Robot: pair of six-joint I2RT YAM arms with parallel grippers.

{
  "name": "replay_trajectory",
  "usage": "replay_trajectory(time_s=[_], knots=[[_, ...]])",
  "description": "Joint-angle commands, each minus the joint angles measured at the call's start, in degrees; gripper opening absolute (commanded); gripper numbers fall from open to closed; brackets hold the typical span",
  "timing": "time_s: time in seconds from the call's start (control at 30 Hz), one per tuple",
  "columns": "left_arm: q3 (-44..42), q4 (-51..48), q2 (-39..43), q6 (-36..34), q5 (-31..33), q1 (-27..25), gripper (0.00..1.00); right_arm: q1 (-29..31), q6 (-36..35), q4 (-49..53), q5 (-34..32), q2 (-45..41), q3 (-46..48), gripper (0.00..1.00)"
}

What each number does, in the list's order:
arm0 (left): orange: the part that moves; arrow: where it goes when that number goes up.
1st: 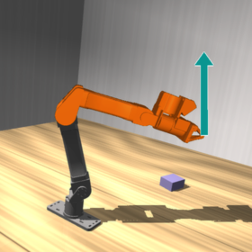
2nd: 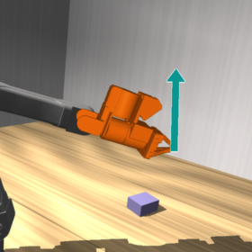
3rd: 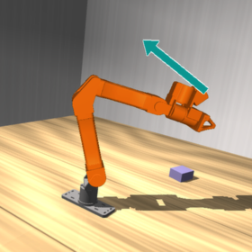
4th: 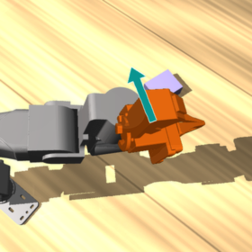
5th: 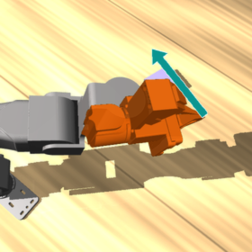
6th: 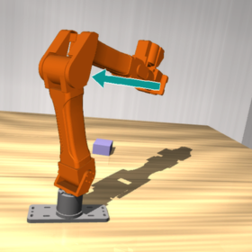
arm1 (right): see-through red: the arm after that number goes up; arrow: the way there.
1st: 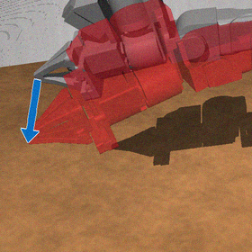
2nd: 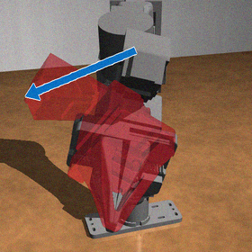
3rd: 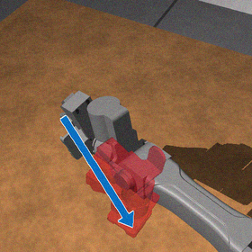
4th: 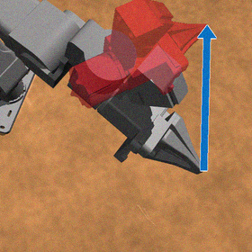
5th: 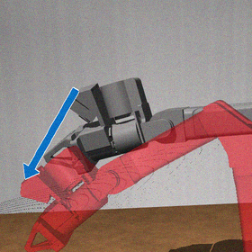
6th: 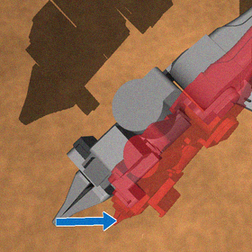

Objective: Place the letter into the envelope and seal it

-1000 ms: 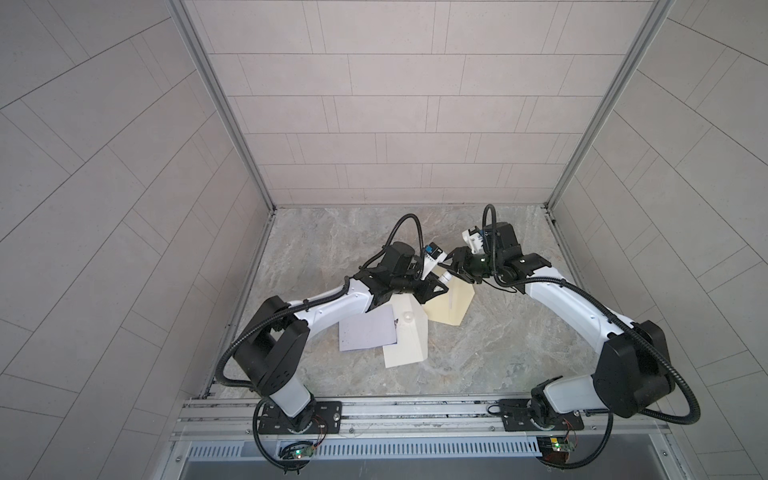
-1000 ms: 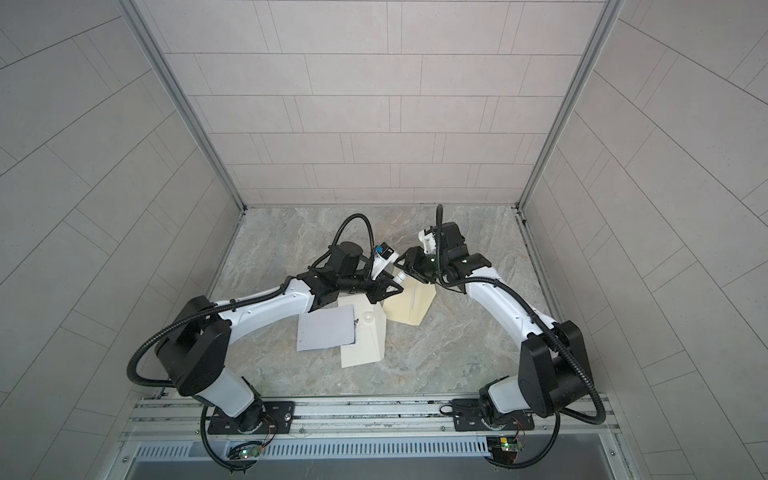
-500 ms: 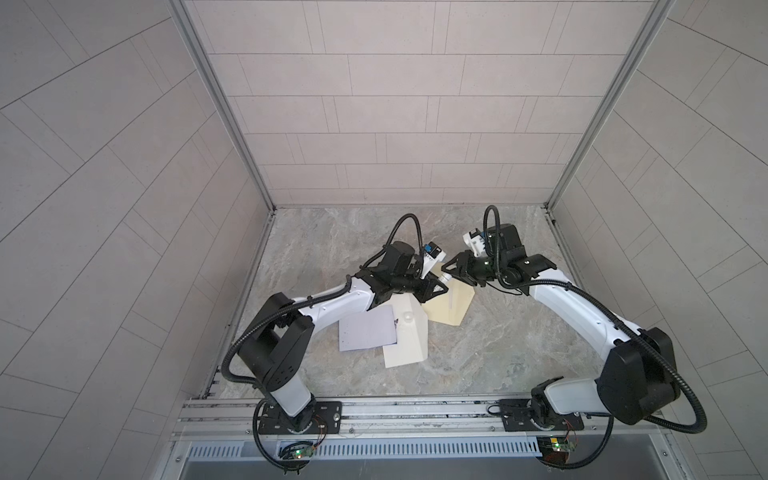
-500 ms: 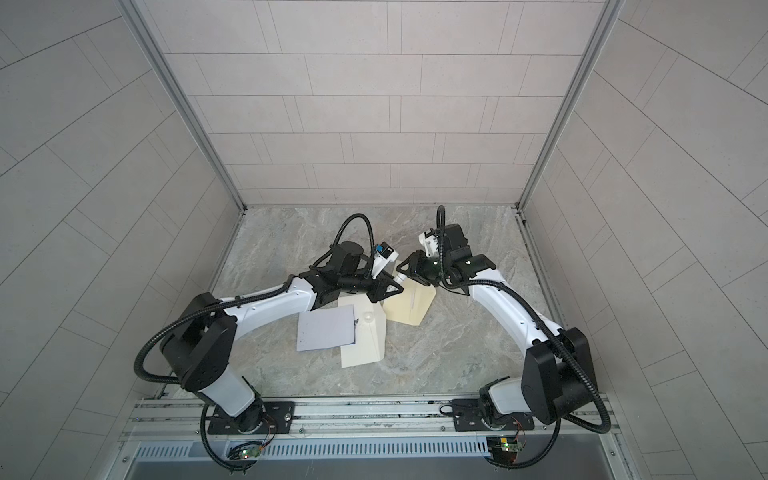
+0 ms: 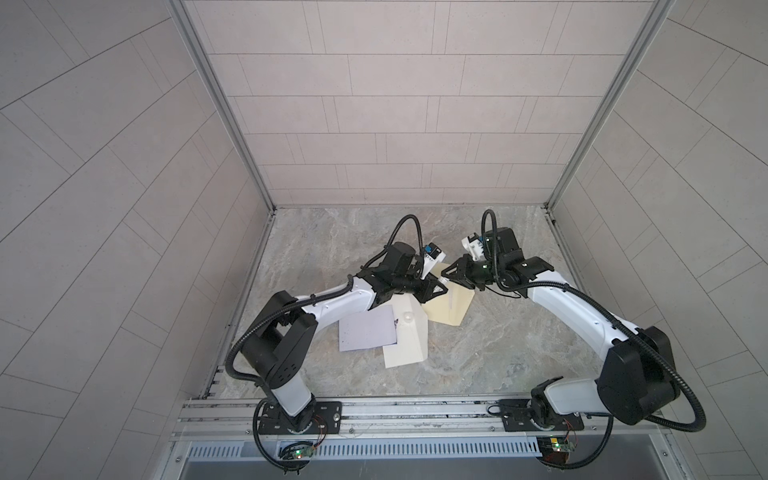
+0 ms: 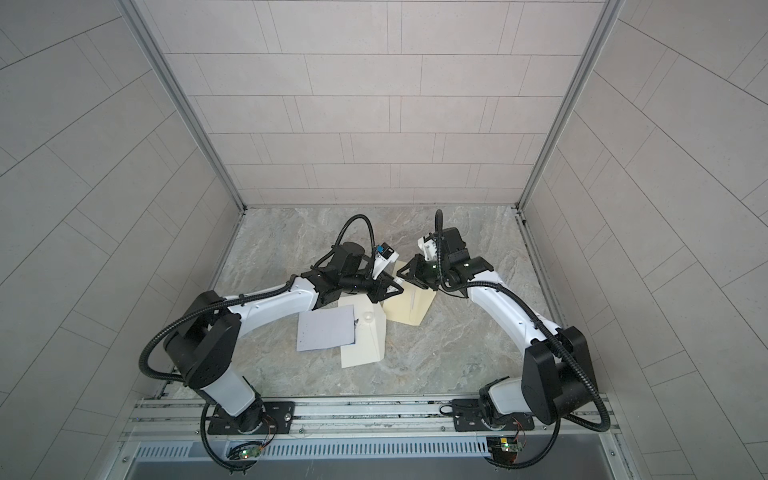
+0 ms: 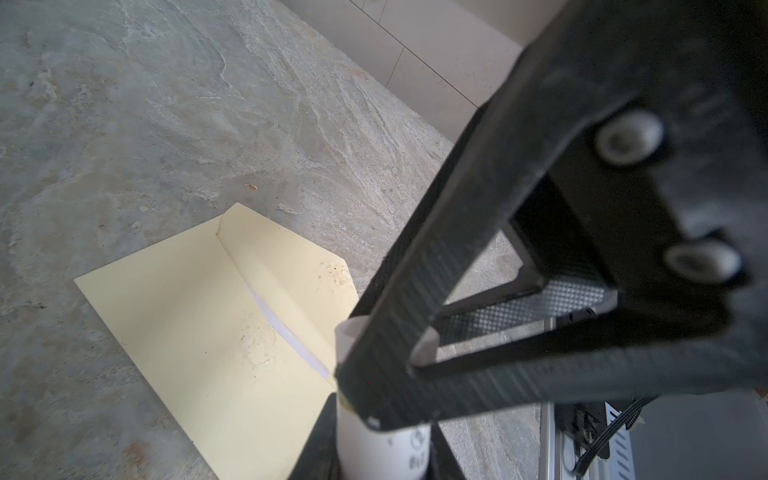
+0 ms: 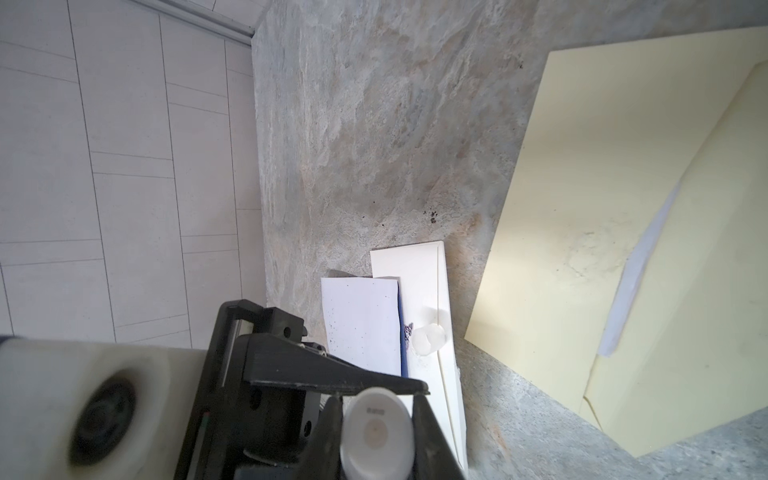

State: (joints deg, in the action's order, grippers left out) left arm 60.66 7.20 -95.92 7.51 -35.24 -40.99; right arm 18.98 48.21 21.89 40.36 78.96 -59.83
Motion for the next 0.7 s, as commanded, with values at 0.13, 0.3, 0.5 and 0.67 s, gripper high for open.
replay_trajectory(time_s=[0.13, 0.3, 0.5, 0.67], knots=[[0.01, 3.15, 1.52, -3.47, 18.38, -1.18, 0.0, 0.57, 4.58, 3.81, -9.54, 1.86, -1.57, 0.0], [-1.98, 6.85, 2.6, -15.45, 37.81, -6.84, 0.0, 2.68, 14.7, 5.75, -17.13, 6.24, -1.62, 0.0], [-3.53, 10.45, 2.92, -18.4, 40.93, -8.79, 0.0, 4.87, 26.22, 2.65, -21.14, 8.61, 0.07, 0.0], [-4.28, 8.9, 4.91, -12.8, 33.4, -7.23, 0.0, 3.77, 27.28, -9.38, -13.91, 7.59, 2.99, 0.2]])
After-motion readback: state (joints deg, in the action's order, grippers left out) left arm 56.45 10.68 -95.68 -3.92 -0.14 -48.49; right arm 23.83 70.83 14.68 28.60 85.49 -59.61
